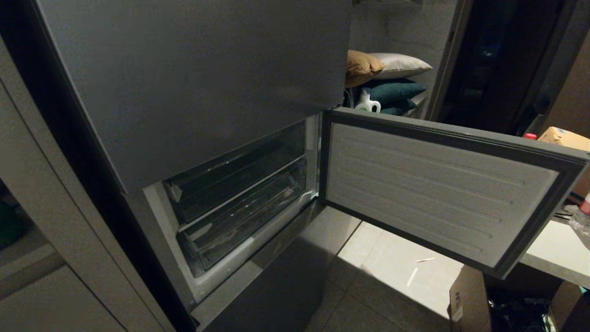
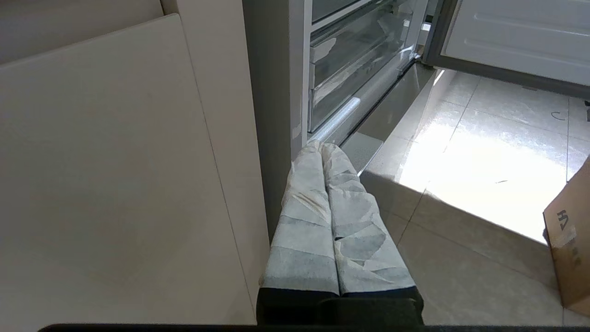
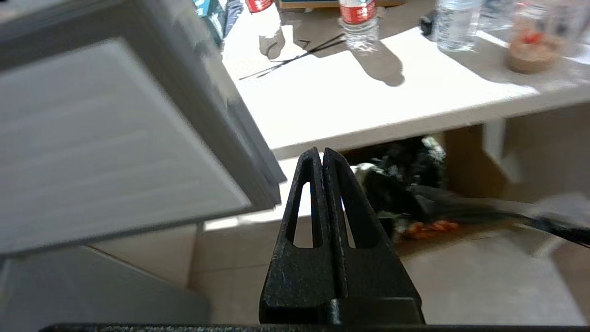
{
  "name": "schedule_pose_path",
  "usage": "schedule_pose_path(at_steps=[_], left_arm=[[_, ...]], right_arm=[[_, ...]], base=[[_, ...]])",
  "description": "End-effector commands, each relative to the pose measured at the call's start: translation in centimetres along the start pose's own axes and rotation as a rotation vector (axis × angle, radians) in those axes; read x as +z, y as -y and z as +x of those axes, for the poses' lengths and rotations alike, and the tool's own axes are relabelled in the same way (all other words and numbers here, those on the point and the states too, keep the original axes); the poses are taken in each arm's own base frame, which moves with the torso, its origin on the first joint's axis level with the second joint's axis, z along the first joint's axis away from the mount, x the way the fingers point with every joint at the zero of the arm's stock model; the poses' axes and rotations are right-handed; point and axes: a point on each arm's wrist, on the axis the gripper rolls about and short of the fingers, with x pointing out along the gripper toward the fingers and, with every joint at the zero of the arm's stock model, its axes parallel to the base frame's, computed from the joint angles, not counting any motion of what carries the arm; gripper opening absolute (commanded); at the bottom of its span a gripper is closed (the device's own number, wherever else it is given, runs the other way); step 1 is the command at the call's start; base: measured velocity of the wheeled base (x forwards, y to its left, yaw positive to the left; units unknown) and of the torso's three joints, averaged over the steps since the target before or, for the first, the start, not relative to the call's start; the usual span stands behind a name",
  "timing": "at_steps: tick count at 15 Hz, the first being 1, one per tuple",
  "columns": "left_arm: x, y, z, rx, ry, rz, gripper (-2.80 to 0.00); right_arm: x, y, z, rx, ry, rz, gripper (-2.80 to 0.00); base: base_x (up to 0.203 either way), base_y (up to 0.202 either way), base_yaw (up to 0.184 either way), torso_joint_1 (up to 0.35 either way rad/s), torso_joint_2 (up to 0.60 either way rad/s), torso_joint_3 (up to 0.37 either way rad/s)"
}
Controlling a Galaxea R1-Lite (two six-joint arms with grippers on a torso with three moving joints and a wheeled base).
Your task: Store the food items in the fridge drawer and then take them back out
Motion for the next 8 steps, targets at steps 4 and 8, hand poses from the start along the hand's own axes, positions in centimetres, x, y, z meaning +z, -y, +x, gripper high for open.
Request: schedule_pose_path(at_steps=[4, 8], left_arm=[[0.0, 0.0, 0.0, 0.000, 0.000, 0.001, -2.80], [0.0, 0.0, 0.0, 0.000, 0.000, 0.000, -2.80]], right_arm=[[1.1, 3.9, 8.7, 0.004, -0.058, 0.040, -2.80], [2.7, 4.2, 14.4, 0.075, -0.032, 0.015, -2.80]], base=[[0.000, 0.000, 0.000, 0.000, 0.00, 0.000], [0.000, 0.000, 0.000, 0.000, 0.00, 0.000]])
